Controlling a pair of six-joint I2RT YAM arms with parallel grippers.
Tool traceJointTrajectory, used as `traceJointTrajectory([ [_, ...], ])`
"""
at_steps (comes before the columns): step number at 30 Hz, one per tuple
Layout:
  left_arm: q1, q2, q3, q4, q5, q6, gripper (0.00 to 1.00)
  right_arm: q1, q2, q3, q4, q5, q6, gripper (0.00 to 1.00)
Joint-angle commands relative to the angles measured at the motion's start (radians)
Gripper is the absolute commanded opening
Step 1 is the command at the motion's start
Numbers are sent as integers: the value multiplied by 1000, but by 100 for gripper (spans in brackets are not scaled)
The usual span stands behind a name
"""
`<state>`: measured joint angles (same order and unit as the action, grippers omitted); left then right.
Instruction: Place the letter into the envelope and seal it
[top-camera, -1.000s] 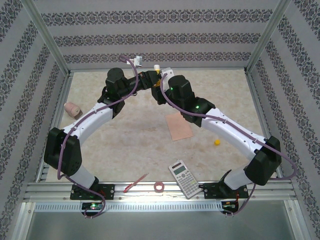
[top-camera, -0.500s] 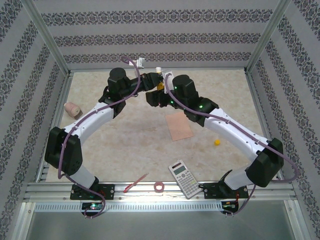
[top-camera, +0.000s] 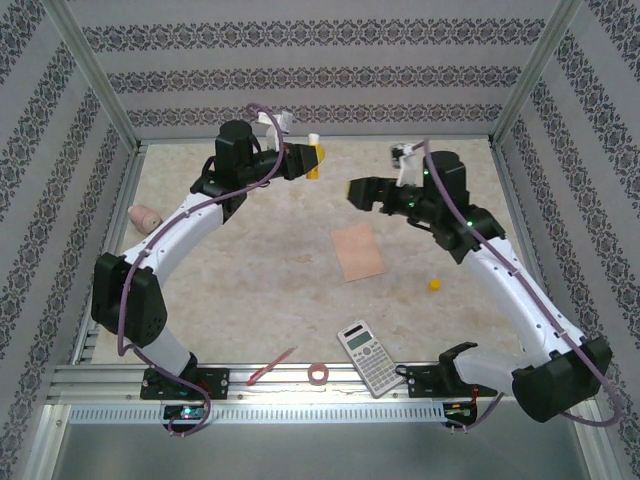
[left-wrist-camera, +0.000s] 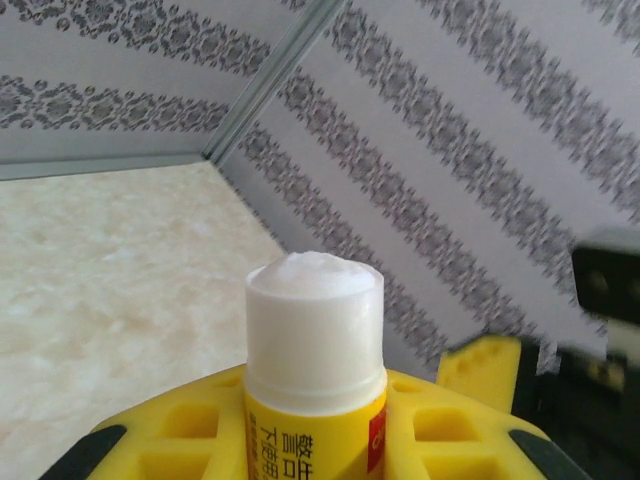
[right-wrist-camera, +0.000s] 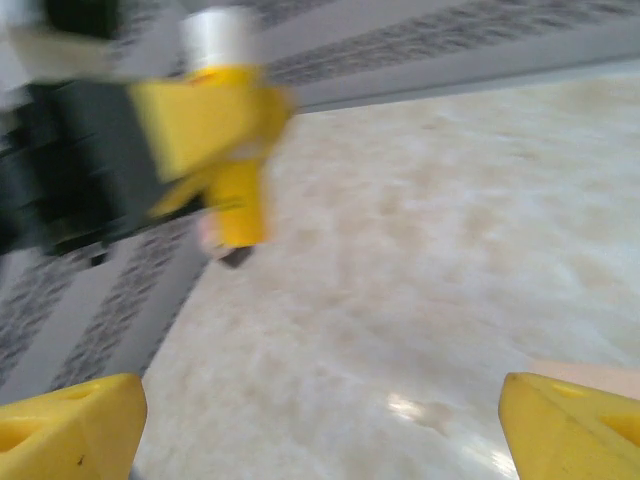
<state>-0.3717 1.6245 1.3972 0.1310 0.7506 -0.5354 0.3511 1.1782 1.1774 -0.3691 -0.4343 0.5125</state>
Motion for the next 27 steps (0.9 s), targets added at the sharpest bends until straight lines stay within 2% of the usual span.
traceJointTrajectory([
  [1,2,-3,62,-266,-6,270,0,-72,3,21,-291,151,54,91],
  [4,-9,-14,95,-442,-67,433,0,-123,11,28,-493,343,94,94],
  [6,-25,-27,100,-529,-118,527,0,-167,11,-18,-568,386,161,94],
  [8,-33,-33,91,-566,-142,565,0,-206,-6,-93,-576,383,208,91],
  [11,-35,-35,60,-548,-139,553,0,-257,-19,-196,-572,378,248,87],
  [18,-36,-9,0,-434,-75,473,0,-350,-25,-368,-526,354,276,88],
  [27,-36,21,-9,-404,-50,467,0,-388,49,-423,-436,341,274,82],
])
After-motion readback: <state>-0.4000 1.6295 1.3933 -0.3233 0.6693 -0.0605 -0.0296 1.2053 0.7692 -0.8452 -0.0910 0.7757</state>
